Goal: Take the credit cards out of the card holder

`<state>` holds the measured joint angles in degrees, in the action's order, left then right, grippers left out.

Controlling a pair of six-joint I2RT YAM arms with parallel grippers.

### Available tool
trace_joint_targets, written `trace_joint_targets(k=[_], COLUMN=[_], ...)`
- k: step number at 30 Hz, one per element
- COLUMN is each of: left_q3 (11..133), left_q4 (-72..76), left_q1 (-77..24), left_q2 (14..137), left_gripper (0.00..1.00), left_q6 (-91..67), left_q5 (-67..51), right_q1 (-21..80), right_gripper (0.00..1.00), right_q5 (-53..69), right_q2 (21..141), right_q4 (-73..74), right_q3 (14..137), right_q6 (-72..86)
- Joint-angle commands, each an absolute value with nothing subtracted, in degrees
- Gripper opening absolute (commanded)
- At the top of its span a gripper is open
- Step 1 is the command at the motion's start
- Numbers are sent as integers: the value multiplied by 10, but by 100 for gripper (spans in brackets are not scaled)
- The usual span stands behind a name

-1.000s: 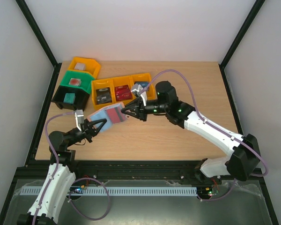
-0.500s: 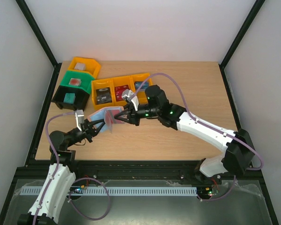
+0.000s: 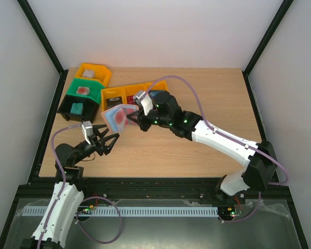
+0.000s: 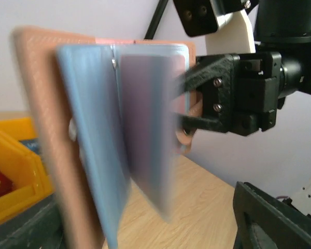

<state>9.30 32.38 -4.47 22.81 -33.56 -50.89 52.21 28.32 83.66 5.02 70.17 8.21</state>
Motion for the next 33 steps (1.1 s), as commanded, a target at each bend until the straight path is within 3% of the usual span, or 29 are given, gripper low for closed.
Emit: trace_joint_targets(k=[1,10,19,24,30,32,33], left_q3=[90,91,90,89,92,94,94], left_q4=[310,272,287,340,374,371,361], left_q1=[-39,-33,-31,-32,-33,-33,-33], left_q2=[215,223,223,221,222,224,225], left_gripper=[87,93,94,70,4,2,2], left_q6=[-297,-288,-280,-294,-320,-330,-338], left_q5=[-477,-440,-512,-592,-611,-606,-592], right_q1=[525,527,527,526,521,509,498], right_gripper=[2,2,2,2,2,5,17], right_q5=[102,297,404,439,448,437,421], right_q2=[860,798,765,771,778,775,772], right_q4=[155,129,139,152,161,148,135], right_q3=[768,724,708,710,711,702,694], right_q6=[71,-5,-59,-75,-80,-68,-48])
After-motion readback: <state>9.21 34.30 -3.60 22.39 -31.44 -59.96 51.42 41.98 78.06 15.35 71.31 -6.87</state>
